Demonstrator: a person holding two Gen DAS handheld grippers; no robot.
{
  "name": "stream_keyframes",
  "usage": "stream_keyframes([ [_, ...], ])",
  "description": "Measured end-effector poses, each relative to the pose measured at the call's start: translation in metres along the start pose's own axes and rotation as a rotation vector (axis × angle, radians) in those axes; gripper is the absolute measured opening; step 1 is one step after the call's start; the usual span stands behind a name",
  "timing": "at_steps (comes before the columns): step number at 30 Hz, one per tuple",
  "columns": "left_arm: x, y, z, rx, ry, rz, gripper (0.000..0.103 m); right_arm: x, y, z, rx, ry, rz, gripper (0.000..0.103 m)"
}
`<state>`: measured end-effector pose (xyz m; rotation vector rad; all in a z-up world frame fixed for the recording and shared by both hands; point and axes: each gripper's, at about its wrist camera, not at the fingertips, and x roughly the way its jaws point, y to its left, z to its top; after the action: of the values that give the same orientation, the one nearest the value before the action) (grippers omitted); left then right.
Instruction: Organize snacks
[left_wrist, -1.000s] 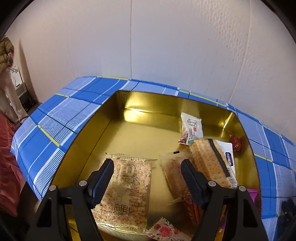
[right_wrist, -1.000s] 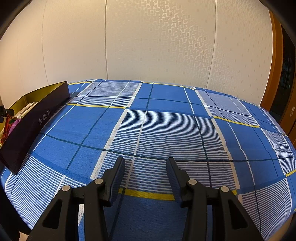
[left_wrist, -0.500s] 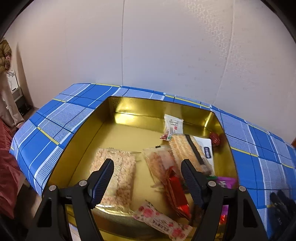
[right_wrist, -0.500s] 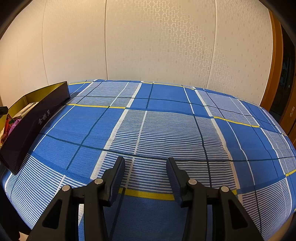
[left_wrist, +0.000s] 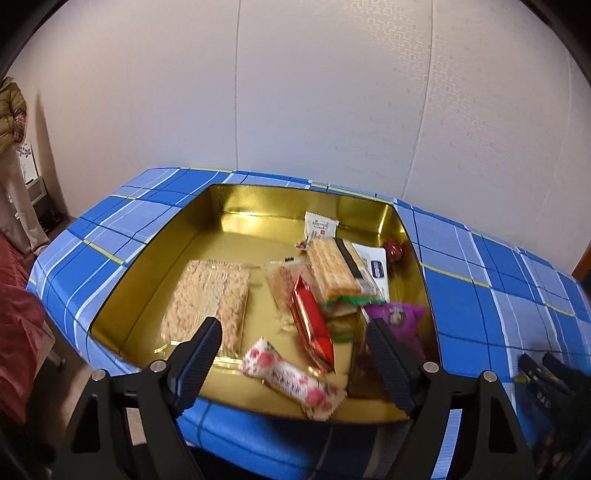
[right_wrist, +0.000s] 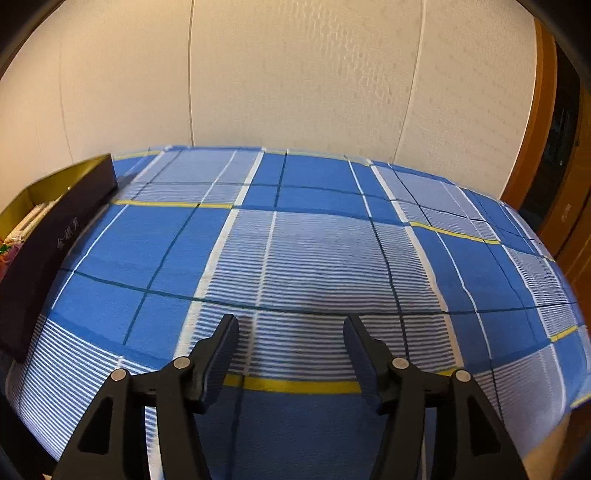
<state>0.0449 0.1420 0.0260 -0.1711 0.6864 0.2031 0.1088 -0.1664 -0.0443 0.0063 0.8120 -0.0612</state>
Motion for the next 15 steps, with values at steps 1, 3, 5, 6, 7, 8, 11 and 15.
stream_keyframes([
  [1,-0.002,-0.001,-0.002,0.0,0.001,0.002,0.091,-0.002,0.004,0.002,0.021,0.013,0.018,0.06],
  [3,-0.008,0.0,-0.009,-0.001,-0.002,0.005,0.094,-0.011,0.016,0.003,0.047,0.014,0.045,0.06],
  [5,-0.015,0.004,-0.015,0.001,-0.01,0.009,0.098,-0.022,0.034,0.004,0.048,0.0,0.078,0.061],
  [6,-0.018,0.006,-0.017,0.0,-0.013,0.013,0.103,-0.031,0.048,0.005,0.045,-0.01,0.11,0.061],
  [7,-0.02,0.009,-0.02,-0.005,-0.015,0.021,0.103,-0.038,0.06,0.005,0.038,-0.02,0.132,0.061],
  [8,-0.023,0.013,-0.022,-0.009,-0.015,0.028,0.103,-0.043,0.068,0.005,0.03,-0.025,0.144,0.062],
  [11,-0.026,0.023,-0.028,-0.02,-0.01,0.037,0.103,-0.058,0.101,0.009,-0.007,-0.032,0.187,0.064],
  [15,-0.027,0.035,-0.034,-0.038,0.006,0.053,0.103,-0.071,0.126,0.007,-0.032,-0.051,0.205,0.064],
])
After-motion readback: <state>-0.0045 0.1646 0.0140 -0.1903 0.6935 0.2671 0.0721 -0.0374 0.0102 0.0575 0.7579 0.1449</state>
